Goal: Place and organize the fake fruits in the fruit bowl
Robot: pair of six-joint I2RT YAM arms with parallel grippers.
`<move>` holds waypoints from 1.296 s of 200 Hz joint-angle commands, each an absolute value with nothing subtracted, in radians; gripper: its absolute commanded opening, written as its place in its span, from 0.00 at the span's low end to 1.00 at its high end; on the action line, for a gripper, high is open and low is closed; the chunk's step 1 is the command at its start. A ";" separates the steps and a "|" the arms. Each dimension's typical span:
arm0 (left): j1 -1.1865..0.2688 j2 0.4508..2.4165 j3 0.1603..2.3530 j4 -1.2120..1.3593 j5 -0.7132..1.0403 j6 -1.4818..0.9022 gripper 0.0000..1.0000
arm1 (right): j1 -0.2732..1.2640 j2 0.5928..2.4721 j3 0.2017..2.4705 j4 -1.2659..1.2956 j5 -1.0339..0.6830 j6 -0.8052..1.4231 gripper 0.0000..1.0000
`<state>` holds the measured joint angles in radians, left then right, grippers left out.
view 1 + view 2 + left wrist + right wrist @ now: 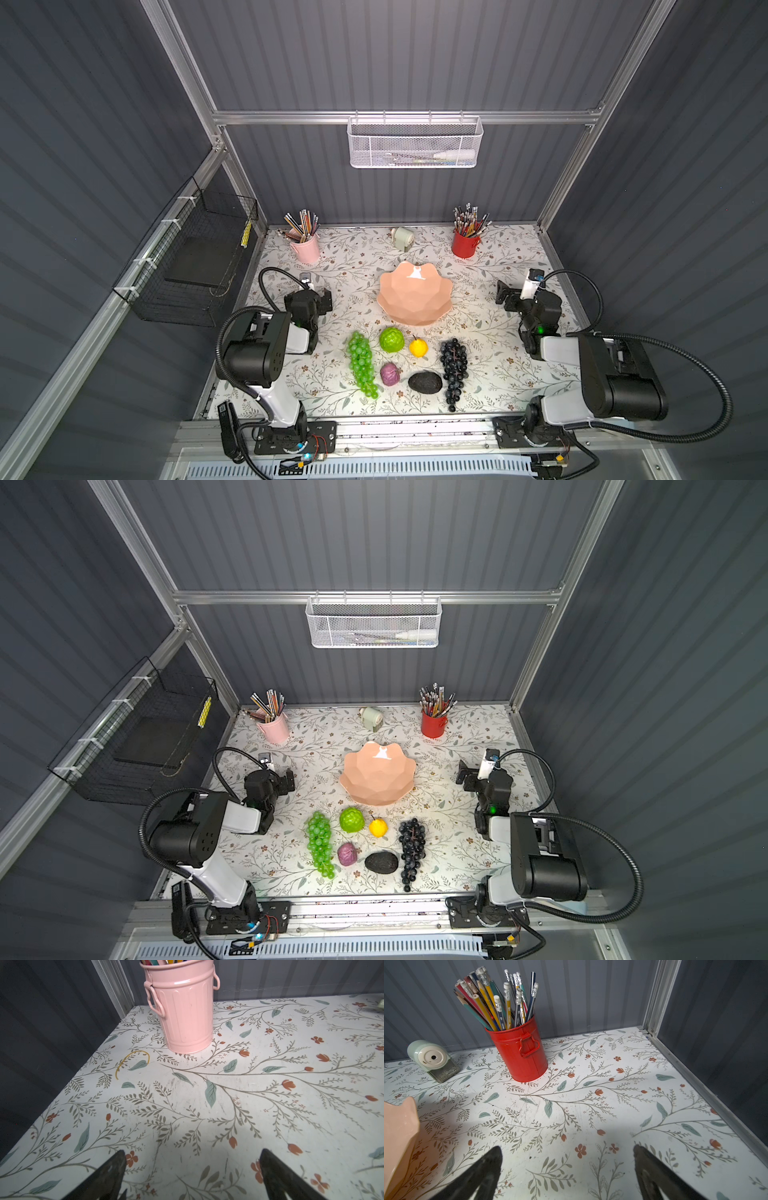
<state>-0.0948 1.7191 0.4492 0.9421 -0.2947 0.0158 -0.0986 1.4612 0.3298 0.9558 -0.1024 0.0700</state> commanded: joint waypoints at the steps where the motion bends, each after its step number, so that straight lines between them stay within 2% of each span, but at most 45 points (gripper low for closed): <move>1: -0.094 1.718 0.463 0.941 -0.286 0.009 1.00 | -0.098 1.459 0.330 0.966 -0.107 0.063 0.99; 16: -0.094 1.702 0.478 0.905 -0.311 0.000 1.00 | -0.097 1.450 0.327 0.969 -0.084 0.071 0.99; 32: -0.094 1.652 0.577 0.693 -0.338 -0.008 1.00 | -0.098 1.369 0.327 0.906 -0.026 0.092 0.99; 54: -0.094 1.612 0.781 0.326 -0.376 -0.012 1.00 | -0.098 1.243 0.390 0.699 -0.038 0.090 0.99; 78: -0.095 1.578 0.887 0.144 -0.409 -0.074 1.00 | -0.097 1.133 0.526 0.417 -0.057 0.182 0.99; 108: -0.101 1.550 0.980 -0.077 -0.397 -0.235 1.00 | -0.049 1.095 0.722 0.106 -0.091 0.225 0.96; 137: -0.171 1.531 1.054 -0.270 -0.381 -0.278 1.00 | 0.082 1.102 0.872 -0.185 -0.101 0.232 0.92; 162: -0.262 1.501 1.102 -0.437 -0.343 -0.291 1.00 | 0.253 1.096 0.945 -0.428 -0.092 0.237 0.89; 192: -0.302 1.464 1.153 -0.588 -0.077 -0.338 1.00 | 0.467 1.077 0.958 -0.628 -0.070 0.277 0.85; 228: -0.331 1.439 1.170 -0.676 -0.007 -0.363 1.00 | 0.698 1.113 0.977 -0.702 -0.086 0.378 0.82; 259: -0.333 1.409 1.126 -0.656 -0.036 -0.393 1.00 | 0.825 1.268 1.009 -0.676 -0.093 0.421 0.82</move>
